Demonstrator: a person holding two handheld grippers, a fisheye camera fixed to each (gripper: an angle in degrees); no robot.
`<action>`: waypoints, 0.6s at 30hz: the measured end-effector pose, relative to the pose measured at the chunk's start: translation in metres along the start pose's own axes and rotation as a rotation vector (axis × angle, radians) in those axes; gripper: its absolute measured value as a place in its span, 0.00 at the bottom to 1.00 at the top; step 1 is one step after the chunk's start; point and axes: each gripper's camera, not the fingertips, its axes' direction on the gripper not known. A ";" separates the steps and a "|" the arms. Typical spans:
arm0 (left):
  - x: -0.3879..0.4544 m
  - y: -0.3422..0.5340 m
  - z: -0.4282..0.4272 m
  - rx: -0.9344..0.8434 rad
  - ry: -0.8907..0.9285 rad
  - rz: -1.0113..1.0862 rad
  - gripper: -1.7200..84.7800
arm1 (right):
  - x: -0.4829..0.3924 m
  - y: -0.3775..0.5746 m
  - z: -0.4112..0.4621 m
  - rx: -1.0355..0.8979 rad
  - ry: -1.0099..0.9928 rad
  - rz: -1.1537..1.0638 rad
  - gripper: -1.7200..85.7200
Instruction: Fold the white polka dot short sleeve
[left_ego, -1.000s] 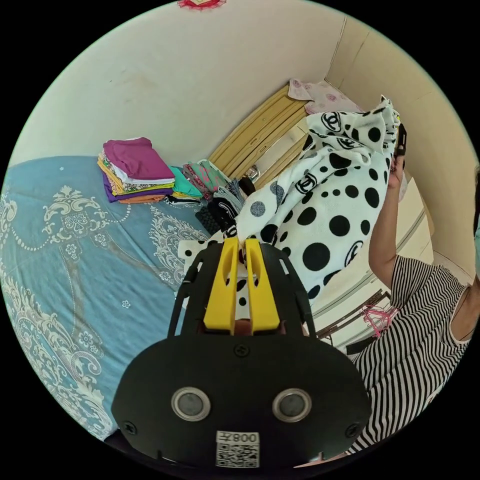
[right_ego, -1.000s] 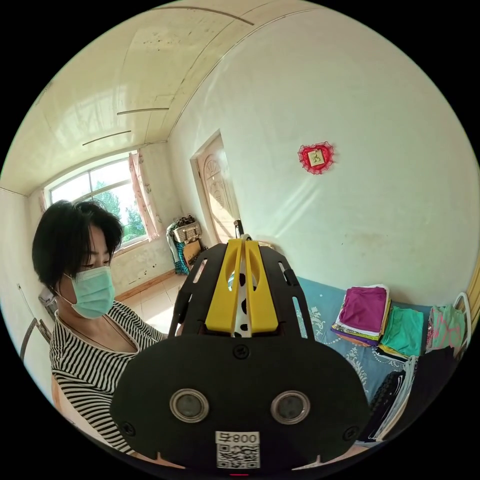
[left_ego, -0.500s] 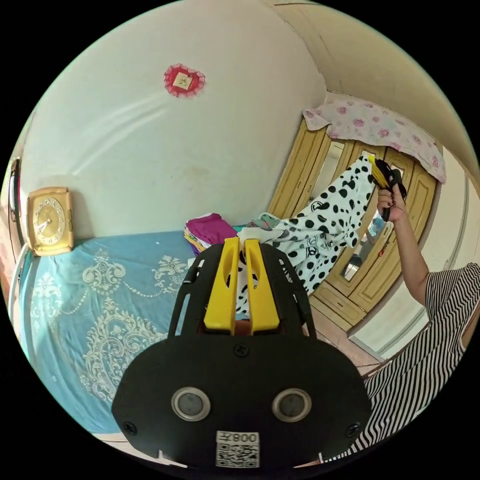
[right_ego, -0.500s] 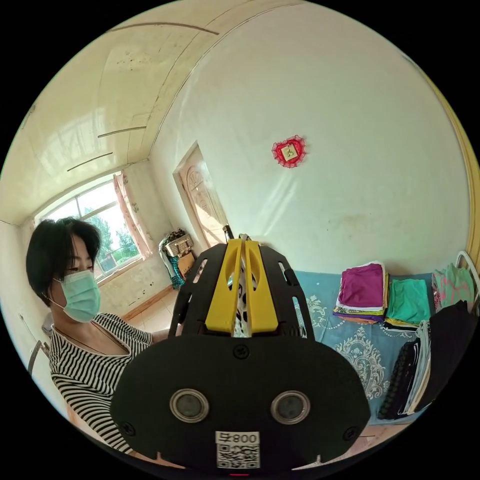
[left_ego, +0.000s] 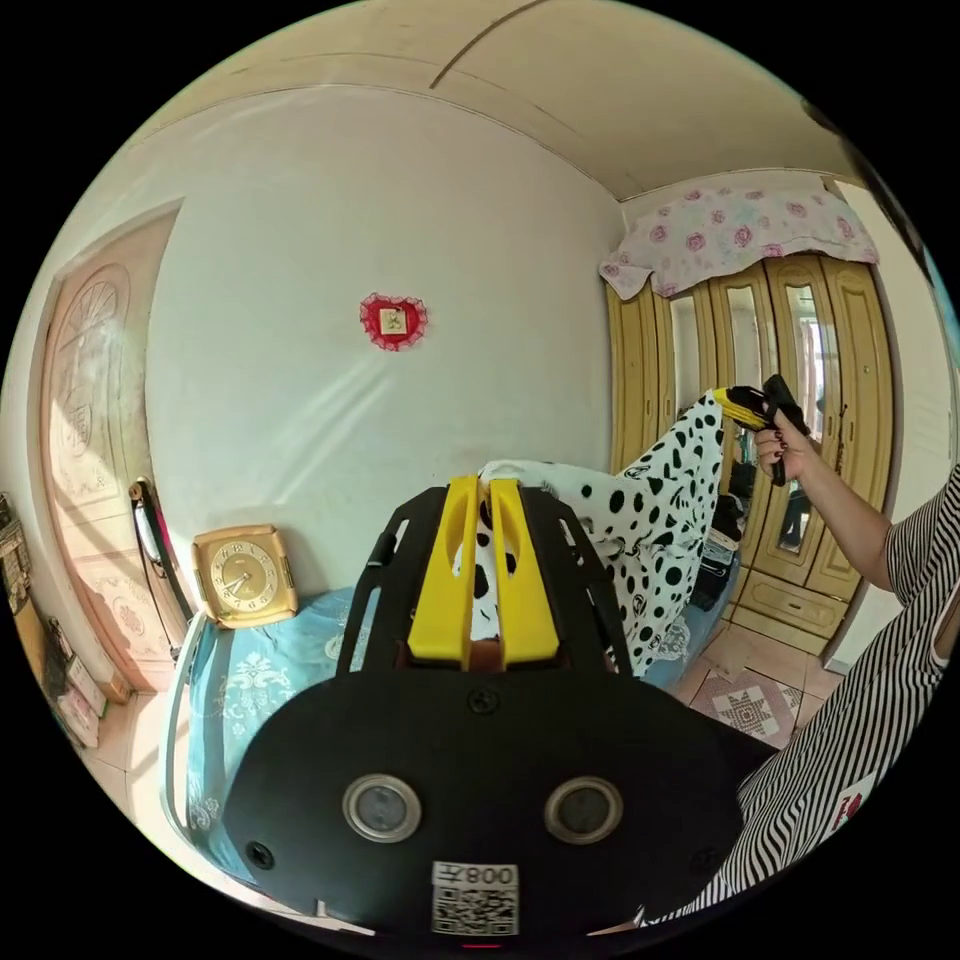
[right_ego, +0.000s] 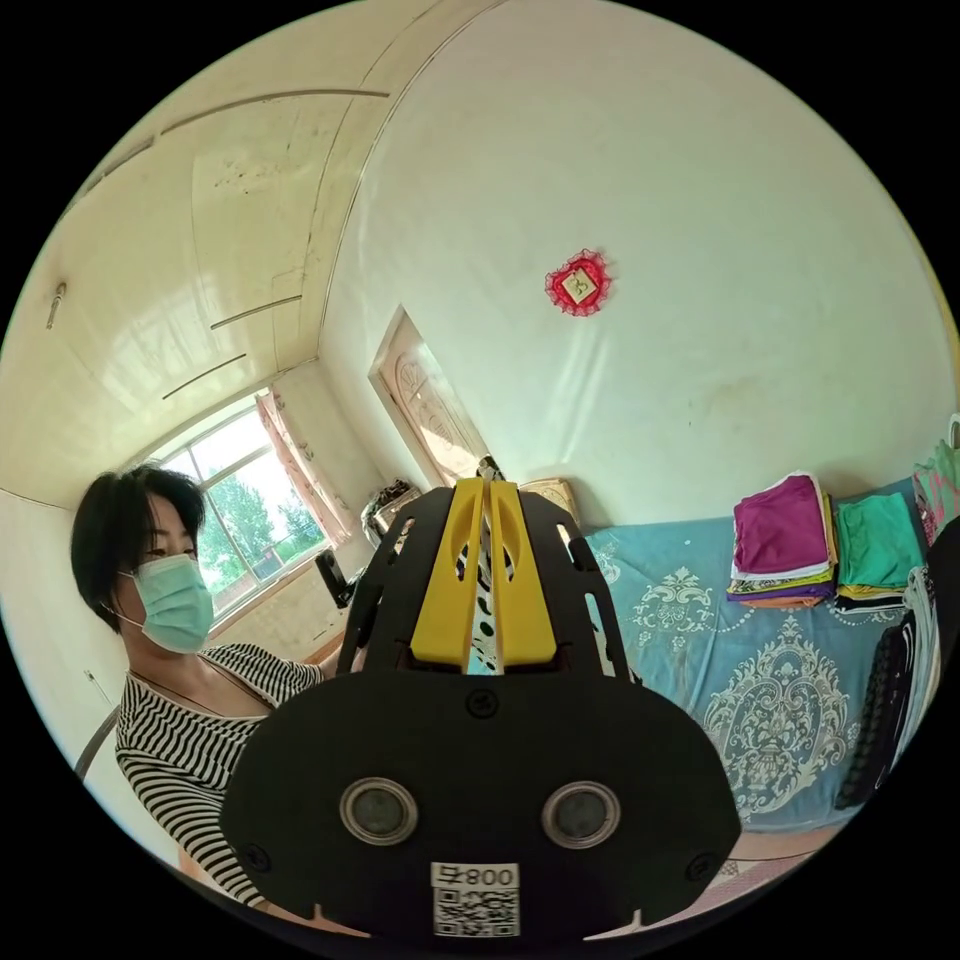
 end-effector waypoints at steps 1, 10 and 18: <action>0.008 -0.010 -0.017 0.005 -0.007 0.007 0.05 | 0.003 0.003 0.000 -0.003 -0.004 0.003 0.02; 0.063 -0.072 -0.138 0.036 -0.095 0.091 0.05 | 0.053 0.044 0.003 -0.031 -0.078 0.050 0.02; 0.089 -0.112 -0.235 0.053 -0.132 0.103 0.05 | 0.085 0.075 0.007 -0.067 -0.159 0.058 0.02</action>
